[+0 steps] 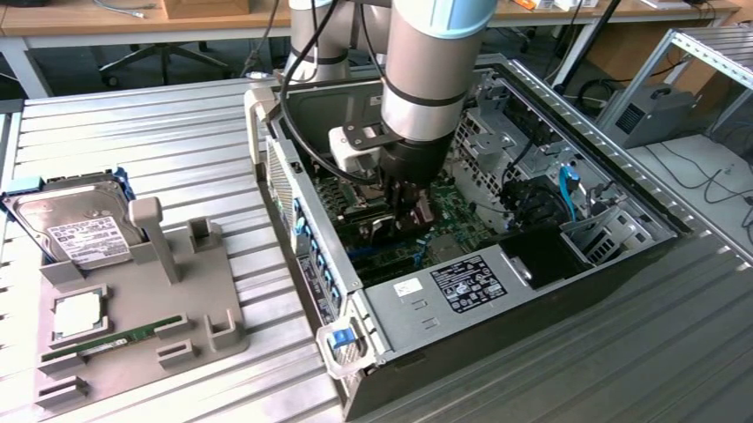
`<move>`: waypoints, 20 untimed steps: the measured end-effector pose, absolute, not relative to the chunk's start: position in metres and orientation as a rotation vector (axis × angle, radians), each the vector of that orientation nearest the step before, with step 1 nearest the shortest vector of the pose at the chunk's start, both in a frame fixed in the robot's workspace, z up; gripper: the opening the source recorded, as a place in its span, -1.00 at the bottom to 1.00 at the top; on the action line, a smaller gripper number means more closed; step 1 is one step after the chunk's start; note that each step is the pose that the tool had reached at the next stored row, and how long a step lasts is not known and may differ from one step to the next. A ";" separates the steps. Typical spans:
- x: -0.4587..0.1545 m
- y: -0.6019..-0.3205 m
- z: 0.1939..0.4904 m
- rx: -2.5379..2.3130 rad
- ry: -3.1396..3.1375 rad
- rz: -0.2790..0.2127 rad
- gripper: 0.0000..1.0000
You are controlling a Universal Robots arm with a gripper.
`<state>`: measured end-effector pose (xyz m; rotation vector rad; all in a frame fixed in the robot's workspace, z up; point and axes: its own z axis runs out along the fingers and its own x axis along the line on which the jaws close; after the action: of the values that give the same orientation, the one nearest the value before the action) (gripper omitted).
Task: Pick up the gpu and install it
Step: 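Insert the gpu into the slot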
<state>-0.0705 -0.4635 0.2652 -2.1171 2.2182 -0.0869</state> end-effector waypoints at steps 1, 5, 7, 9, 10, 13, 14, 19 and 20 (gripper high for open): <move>-0.070 -0.463 0.265 -2.117 2.218 -0.087 -0.47; -0.071 -0.463 0.263 -2.117 2.218 -0.087 -0.47; -0.071 -0.463 0.263 -2.117 2.218 -0.087 -0.47; -0.071 -0.463 0.263 -2.117 2.218 -0.087 -0.47; -0.071 -0.463 0.263 -2.117 2.218 -0.087 -0.47; -0.071 -0.463 0.263 -2.117 2.218 -0.087 -0.47; -0.072 -0.463 0.263 -2.117 2.218 -0.087 -0.47; -0.072 -0.463 0.263 -2.117 2.218 -0.088 -0.47; -0.072 -0.463 0.263 -2.117 2.218 -0.088 -0.47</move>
<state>-0.0723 -0.4634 0.2627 -2.1166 2.2178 -0.0880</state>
